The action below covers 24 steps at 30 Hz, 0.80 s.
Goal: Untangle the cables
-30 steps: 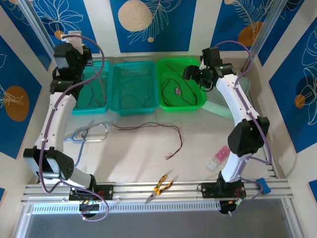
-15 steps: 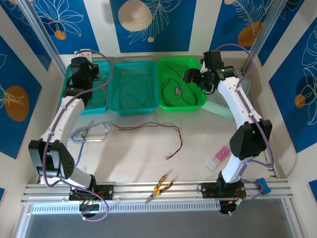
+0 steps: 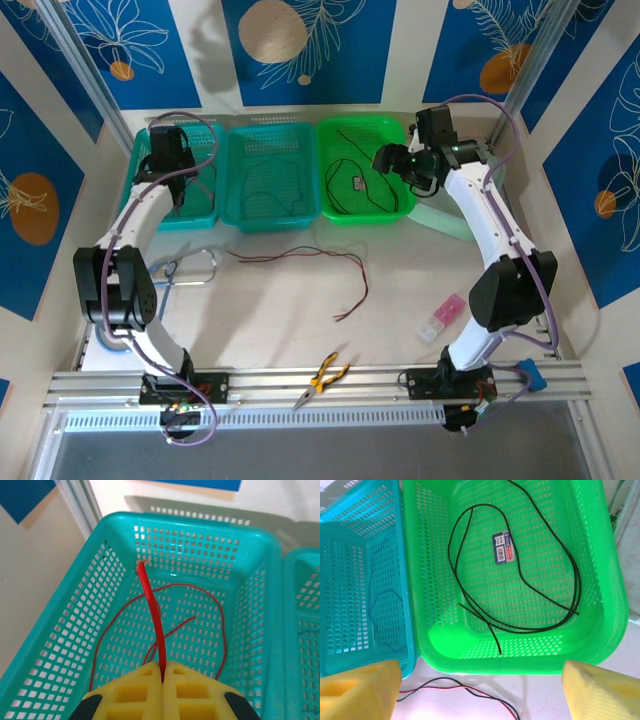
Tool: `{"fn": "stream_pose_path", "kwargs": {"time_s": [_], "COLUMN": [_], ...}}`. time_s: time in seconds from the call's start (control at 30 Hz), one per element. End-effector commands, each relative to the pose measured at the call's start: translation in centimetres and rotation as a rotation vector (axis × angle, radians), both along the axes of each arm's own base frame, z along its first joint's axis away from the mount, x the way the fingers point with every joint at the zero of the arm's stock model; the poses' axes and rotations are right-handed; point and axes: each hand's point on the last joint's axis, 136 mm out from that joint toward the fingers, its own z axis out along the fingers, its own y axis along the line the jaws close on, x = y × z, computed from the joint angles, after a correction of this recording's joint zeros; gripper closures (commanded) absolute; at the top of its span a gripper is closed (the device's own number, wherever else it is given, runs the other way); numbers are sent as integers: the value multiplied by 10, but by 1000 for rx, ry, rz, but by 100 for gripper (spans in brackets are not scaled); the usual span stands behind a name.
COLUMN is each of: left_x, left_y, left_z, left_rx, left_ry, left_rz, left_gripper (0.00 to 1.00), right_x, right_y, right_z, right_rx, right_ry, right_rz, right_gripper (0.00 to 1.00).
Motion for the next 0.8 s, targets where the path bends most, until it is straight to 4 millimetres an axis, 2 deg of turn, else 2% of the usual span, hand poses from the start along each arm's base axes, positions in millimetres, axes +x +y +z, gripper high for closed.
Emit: {"fn": "stream_pose_path", "kwargs": {"time_s": [0.0, 0.13, 0.27, 0.43, 0.53, 0.7, 0.77], "left_x": [-6, -9, -6, -3, 0, 8, 10], "left_y": [29, 47, 45, 42, 38, 36, 32], "left_z": [-27, -56, -75, -86, -90, -111, -111], "left_rx": [-98, -240, -271, -296, -316, -399, -419], "left_ry": [52, 119, 169, 192, 197, 264, 276], "left_rz": [94, 138, 125, 114, 94, 77, 64], "left_gripper": [100, 100, 100, 100, 83, 82, 73], "right_x": [-13, -14, -14, -16, -18, -23, -24], "right_y": [9, 14, 19, 21, 19, 16, 15], "right_z": [5, 0, 1, 3, 5, 7, 8], "right_rx": [-2, -29, -14, -21, -32, -35, -34], "right_ry": [-4, 1, 3, 2, -3, -4, -8], "right_rz": [45, 58, 64, 74, 76, 74, 71], "right_gripper": [16, 16, 16, 16, 16, 16, 16]}}
